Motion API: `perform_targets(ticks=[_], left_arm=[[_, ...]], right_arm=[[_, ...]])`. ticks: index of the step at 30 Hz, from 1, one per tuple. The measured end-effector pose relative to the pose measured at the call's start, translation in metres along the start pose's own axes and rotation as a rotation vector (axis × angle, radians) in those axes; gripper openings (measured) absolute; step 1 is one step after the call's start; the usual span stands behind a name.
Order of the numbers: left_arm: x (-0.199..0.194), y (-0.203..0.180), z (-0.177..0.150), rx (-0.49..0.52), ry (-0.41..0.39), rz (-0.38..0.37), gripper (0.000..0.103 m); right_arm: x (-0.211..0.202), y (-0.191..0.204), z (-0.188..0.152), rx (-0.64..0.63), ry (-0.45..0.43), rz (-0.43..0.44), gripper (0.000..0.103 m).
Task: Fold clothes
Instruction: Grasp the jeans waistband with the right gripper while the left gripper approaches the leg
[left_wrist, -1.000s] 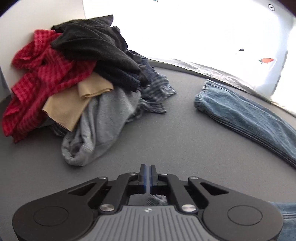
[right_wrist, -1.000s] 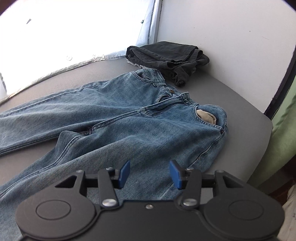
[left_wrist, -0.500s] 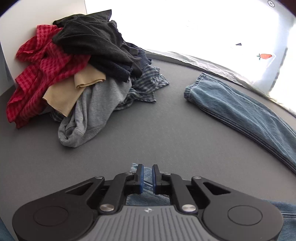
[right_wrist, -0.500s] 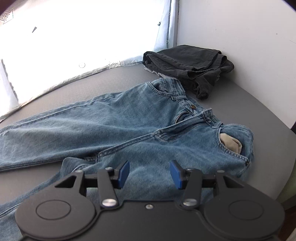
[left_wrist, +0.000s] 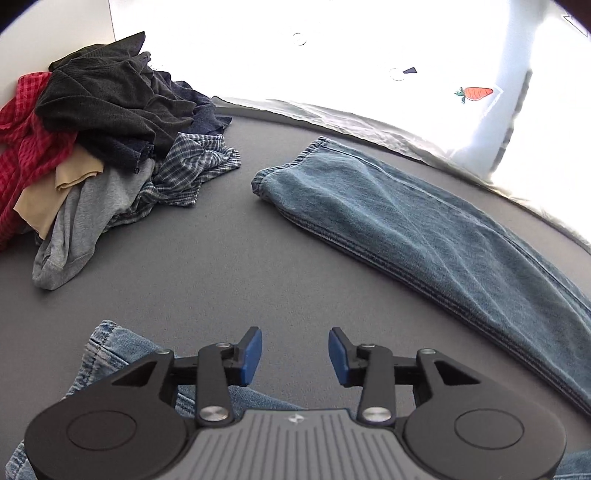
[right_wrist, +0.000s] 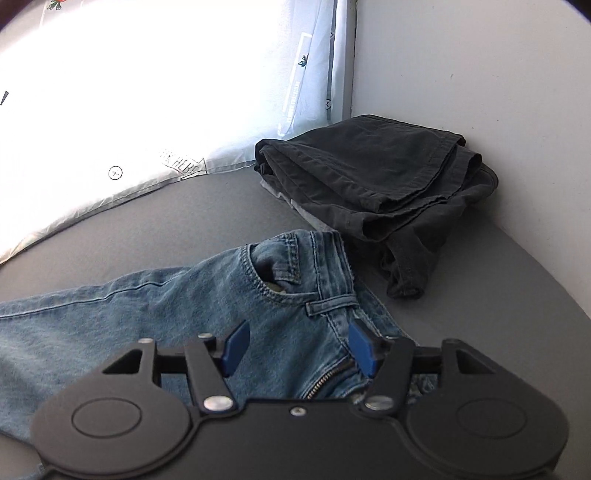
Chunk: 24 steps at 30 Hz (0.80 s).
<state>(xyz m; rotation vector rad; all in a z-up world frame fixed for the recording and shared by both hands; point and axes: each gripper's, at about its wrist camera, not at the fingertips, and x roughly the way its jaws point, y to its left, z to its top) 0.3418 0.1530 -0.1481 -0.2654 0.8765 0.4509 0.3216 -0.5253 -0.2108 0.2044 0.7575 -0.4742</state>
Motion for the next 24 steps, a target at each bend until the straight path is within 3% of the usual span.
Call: perform_targets(ticks=[4,10,14,18,24], left_arm=[[0.031,-0.001,0.022,-0.107,0.047,0.053,0.044],[0.077,0.004,0.052,-0.197,0.085,0.165,0.050],[0.098,0.008,0.070,-0.228,0.089,0.196,0.051],[0.115,0.007,0.080,-0.233,0.084,0.186,0.059],[0.134,-0.001,0.095,-0.221,0.034,0.127,0.069]], right_arm=[[0.050,0.003,0.026,-0.020,0.023,-0.012,0.061],[0.115,0.027,0.038,-0.219,0.084,-0.072,0.064],[0.132,0.037,0.047,-0.314,0.038,-0.131,0.060],[0.145,0.038,0.063,-0.275,0.010,-0.214,0.060],[0.156,0.058,0.051,-0.339,-0.026,-0.343,0.061]])
